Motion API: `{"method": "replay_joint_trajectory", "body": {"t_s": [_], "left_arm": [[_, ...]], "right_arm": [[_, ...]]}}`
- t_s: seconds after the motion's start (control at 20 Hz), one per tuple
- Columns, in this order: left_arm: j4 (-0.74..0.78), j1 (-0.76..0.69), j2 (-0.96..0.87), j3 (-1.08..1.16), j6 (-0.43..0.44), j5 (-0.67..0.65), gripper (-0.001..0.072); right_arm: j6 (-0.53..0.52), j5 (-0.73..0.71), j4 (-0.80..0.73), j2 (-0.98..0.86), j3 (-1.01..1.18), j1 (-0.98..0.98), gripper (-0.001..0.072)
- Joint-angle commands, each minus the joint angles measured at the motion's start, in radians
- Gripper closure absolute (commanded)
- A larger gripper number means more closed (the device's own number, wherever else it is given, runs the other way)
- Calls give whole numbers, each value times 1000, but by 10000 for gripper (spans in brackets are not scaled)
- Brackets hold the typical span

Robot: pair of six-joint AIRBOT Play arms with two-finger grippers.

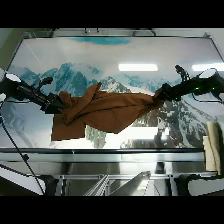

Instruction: Fold the shirts.

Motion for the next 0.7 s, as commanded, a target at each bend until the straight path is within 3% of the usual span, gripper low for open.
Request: {"method": "replay_joint_trajectory", "body": {"t_s": [0.0, 0.15, 0.35, 0.6, 0.65], "left_arm": [[-7, -48, -2, 4, -10, -14, -13], [73, -105, -2, -44, -11, -6, 0], [194, -143, -3, -87, -47, 95, 1], [241, -189, -3, -86, -92, 214, 4], [255, -202, -3, -86, -98, 211, 146]], "right_arm": [[0, -2, 0, -1, -1, 1, 694], [0, -2, 0, -1, -1, 1, 694], [0, -5, 0, -1, 0, 1, 694], [0, -4, 0, -1, 0, 1, 694], [0, -4, 0, -1, 0, 1, 694]]}}
